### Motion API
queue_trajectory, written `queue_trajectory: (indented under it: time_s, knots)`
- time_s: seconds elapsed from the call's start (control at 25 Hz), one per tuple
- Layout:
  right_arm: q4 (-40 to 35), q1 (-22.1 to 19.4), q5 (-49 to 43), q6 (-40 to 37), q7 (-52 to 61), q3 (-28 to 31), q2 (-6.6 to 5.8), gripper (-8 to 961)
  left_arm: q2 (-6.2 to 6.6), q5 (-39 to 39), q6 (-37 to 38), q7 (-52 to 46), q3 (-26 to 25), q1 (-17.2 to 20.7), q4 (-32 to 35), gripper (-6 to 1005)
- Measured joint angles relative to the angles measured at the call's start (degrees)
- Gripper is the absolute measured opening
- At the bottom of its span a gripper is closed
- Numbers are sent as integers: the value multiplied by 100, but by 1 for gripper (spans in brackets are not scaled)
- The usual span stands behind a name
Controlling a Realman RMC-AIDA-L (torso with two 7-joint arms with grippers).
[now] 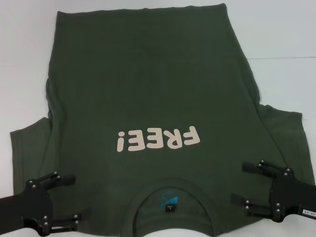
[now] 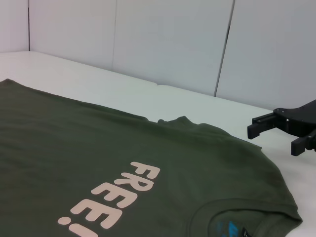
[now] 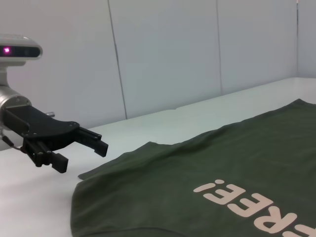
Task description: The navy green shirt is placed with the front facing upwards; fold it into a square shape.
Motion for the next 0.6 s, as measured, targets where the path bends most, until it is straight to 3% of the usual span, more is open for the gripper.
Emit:
queue_trajectory:
  time_s: [0.6]
  knots:
    - [8,39,-2,17,8,40,1,895,-2,-73,-25,-152,-146,-41,-2,918]
